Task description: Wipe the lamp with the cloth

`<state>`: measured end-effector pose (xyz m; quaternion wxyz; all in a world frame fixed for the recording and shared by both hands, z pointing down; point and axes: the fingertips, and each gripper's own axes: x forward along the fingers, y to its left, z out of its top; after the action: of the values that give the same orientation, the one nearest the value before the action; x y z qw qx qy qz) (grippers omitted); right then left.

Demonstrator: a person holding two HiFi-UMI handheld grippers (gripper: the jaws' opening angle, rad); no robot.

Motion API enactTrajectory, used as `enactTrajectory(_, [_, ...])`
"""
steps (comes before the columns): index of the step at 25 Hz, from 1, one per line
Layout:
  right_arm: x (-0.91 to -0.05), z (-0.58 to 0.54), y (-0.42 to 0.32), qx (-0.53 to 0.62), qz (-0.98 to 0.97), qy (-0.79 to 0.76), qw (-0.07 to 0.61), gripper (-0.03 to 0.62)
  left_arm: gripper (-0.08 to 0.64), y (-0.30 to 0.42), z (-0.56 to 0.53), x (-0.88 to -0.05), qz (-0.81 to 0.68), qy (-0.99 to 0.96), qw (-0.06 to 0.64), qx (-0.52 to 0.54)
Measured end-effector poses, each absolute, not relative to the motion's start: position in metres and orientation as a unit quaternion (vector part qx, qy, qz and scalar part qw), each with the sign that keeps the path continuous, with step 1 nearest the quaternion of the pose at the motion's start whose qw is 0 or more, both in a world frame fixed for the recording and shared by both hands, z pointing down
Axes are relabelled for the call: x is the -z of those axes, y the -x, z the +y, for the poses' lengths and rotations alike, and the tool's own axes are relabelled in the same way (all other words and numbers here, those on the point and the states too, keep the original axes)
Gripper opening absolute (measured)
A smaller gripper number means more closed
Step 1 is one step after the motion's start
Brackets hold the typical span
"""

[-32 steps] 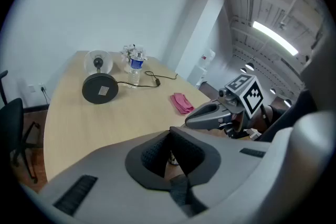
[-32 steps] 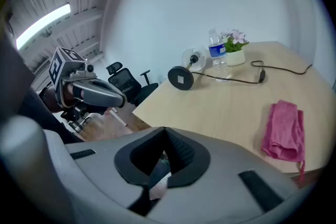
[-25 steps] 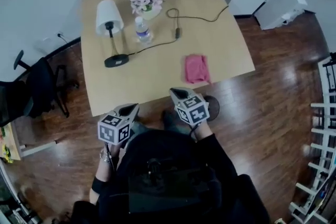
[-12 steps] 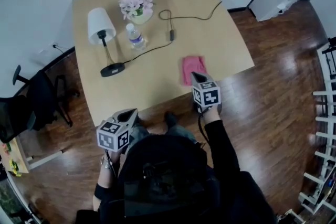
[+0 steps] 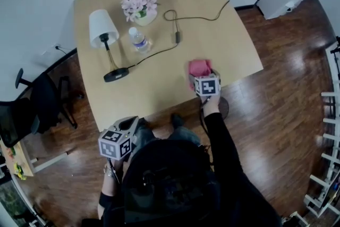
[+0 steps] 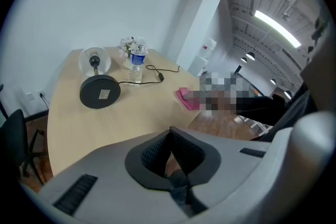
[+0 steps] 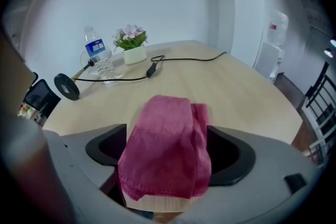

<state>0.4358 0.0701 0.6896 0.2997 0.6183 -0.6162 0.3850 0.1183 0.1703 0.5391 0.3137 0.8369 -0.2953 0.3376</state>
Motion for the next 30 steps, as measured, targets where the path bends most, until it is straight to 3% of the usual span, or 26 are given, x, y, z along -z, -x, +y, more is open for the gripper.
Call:
enactTrajectory(4, [-0.701, 0.065, -0.438, -0.395, -0.599, -0.619, 0.319, 0.515, 0.003, -0.115, 0.168, -0.542, -0.301, -0.831, 0.321, -0.340])
enactTrajectory(12, [-0.707, 0.063, -0.447, -0.386, -0.577, -0.632, 0.343, 0.512, 0.003, -0.112, 0.160, -0.547, -0.303, -0.827, 0.328, -0.342])
enactTrajectory(14, [-0.708, 0.065, -0.446, -0.386, -0.574, -0.632, 0.350, 0.475, 0.003, -0.113, 0.158, -0.547, -0.301, -0.828, 0.329, -0.341])
enactTrajectory(16, [-0.708, 0.067, -0.444, -0.387, -0.571, -0.630, 0.356, 0.385, 0.003, -0.113, 0.157, -0.548, -0.299, -0.829, 0.329, -0.340])
enactTrajectory(20, [-0.703, 0.066, -0.439, -0.382, -0.578, -0.626, 0.359, 0.328, 0.003, -0.112, 0.154, -0.547, -0.298, -0.830, 0.329, -0.338])
enactTrajectory(24, [-0.696, 0.060, -0.431, -0.379, -0.593, -0.619, 0.349, 0.207, 0.003, -0.109, 0.150, -0.545, -0.297, -0.832, 0.328, -0.335])
enactTrajectory(30, [-0.696, 0.061, -0.411, -0.415, -0.610, -0.589, 0.330, 0.133, 0.003, -0.099, 0.143, -0.539, -0.298, -0.837, 0.329, -0.320])
